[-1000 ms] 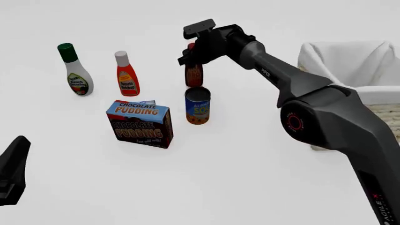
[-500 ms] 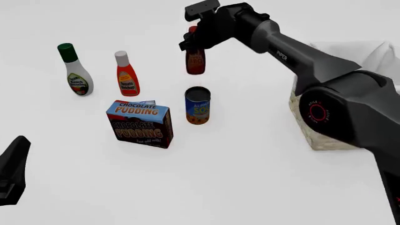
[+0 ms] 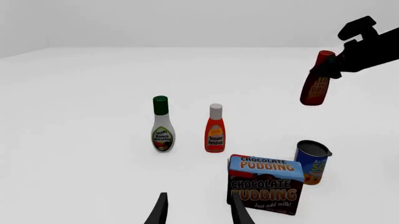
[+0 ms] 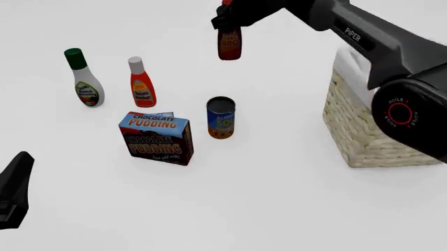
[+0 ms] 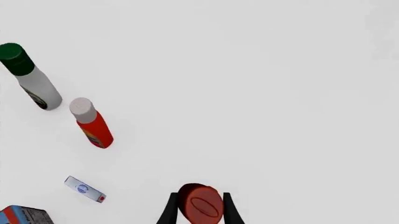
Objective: Pick the bbq sauce and place it in the basket.
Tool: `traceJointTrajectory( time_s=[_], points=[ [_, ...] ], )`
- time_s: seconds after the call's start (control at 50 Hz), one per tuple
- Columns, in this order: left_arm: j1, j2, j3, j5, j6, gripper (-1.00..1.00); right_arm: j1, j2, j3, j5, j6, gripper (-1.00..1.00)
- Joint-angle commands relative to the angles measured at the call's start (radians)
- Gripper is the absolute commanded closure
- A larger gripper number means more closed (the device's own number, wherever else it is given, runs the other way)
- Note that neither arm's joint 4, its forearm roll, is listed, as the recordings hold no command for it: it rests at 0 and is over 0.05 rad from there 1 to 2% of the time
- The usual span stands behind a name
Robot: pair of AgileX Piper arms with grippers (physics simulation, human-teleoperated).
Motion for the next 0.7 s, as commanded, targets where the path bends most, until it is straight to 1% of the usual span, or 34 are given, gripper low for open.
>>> traceJointTrajectory(
  time_s=[0.02,0.46,0.58,0.7],
  points=[
    [0.000,0.000,0.000,0.000,0.000,-1.00,-0.017,-0.102,0.057,0.002,-0.004,1.00],
    [0.000,0.000,0.000,0.000,0.000,-1.00,-0.065,-0.278,0.184,0.011,-0.045,1.00],
    [0.000,0.000,0.000,0.000,0.000,-1.00,-0.073,-0.309,0.190,0.026,-0.057,1.00],
    [0.000,0.000,0.000,0.000,0.000,-1.00,-0.079,-0.341,0.172,0.057,-0.071,1.00]
  ],
)
